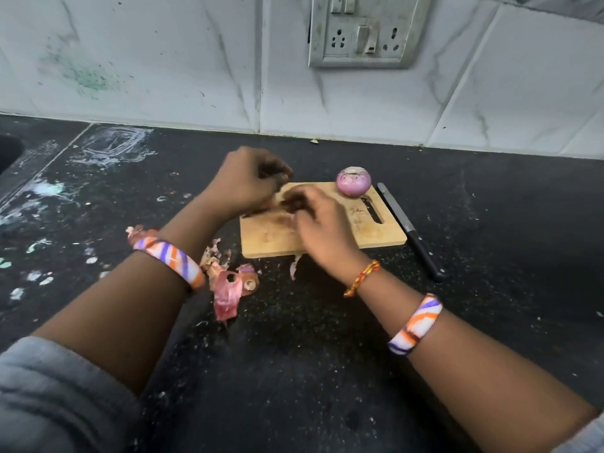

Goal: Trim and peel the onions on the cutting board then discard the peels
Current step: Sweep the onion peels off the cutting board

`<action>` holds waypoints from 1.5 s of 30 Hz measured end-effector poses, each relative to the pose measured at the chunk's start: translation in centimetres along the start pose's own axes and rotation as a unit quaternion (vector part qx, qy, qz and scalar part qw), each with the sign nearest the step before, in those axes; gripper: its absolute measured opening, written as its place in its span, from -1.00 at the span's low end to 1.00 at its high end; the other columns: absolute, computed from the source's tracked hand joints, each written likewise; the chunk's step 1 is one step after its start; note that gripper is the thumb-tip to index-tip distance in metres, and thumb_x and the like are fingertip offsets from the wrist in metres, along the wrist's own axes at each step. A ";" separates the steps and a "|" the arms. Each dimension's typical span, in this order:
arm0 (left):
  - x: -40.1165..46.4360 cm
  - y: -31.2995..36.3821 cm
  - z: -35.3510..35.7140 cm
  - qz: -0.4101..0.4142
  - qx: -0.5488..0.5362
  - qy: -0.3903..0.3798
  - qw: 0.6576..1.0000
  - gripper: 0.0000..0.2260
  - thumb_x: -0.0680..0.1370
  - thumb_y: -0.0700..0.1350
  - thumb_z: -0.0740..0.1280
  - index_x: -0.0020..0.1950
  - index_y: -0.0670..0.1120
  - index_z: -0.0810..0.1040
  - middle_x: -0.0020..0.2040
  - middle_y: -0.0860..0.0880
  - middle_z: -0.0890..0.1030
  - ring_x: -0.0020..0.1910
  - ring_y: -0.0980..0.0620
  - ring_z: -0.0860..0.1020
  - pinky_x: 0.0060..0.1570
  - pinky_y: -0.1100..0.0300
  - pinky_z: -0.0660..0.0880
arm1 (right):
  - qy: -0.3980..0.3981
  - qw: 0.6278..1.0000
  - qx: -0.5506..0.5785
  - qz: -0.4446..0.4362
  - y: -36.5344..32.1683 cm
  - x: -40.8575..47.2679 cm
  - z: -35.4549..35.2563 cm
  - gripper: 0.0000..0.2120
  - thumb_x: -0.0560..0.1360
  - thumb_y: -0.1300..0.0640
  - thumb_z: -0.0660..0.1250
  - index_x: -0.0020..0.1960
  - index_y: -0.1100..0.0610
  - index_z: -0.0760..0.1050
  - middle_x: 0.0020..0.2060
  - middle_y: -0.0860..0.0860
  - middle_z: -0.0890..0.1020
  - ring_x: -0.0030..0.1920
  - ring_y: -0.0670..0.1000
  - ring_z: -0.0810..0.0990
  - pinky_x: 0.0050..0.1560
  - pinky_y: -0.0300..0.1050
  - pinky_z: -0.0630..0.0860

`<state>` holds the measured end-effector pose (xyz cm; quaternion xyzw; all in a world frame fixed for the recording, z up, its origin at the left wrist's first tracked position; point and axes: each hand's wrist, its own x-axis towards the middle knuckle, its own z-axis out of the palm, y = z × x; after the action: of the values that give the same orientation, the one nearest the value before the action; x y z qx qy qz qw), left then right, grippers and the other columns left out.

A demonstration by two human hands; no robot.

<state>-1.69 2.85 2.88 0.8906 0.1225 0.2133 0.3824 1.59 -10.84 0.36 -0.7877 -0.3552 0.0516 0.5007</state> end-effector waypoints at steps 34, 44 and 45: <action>-2.3 3.2 3.5 -0.096 0.292 -0.366 0.878 -0.81 0.40 -0.34 0.40 -0.29 -0.08 0.53 -0.32 -0.01 0.59 -0.39 0.09 0.57 -0.40 0.32 0.50 | -0.239 0.926 -0.281 0.082 4.4 -1.4 -6.4 -0.55 0.60 0.09 0.12 0.44 0.21 0.16 0.42 0.20 0.27 0.43 0.17 0.22 0.38 -0.06 0.17; -3.1 2.8 -2.2 -0.072 0.290 -0.208 0.931 -0.91 0.44 -0.22 0.37 -0.10 -0.13 0.66 -0.26 -0.03 0.65 -0.26 0.02 0.61 -0.10 0.11 0.55 | -0.359 0.905 -0.229 -0.008 -1.3 -6.6 0.2 -0.57 0.63 0.07 0.03 0.44 0.23 0.16 0.45 0.20 0.22 0.46 0.13 0.18 0.44 0.03 0.09; -3.1 2.6 -2.4 -0.062 0.306 -0.170 0.935 -0.88 0.44 -0.17 0.39 -0.06 -0.13 0.66 -0.18 -0.08 0.65 -0.16 -0.05 0.60 -0.04 0.09 0.52 | -0.313 0.920 -0.234 -0.007 -1.0 -6.4 -0.1 -0.66 0.62 0.08 0.06 0.33 0.22 0.29 0.31 0.21 0.39 0.31 0.15 0.38 0.28 0.02 0.31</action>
<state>-5.40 1.36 5.38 0.9781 0.1700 -0.0135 0.1191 -3.67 -14.58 -0.49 -0.8235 -0.5011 0.2081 0.1659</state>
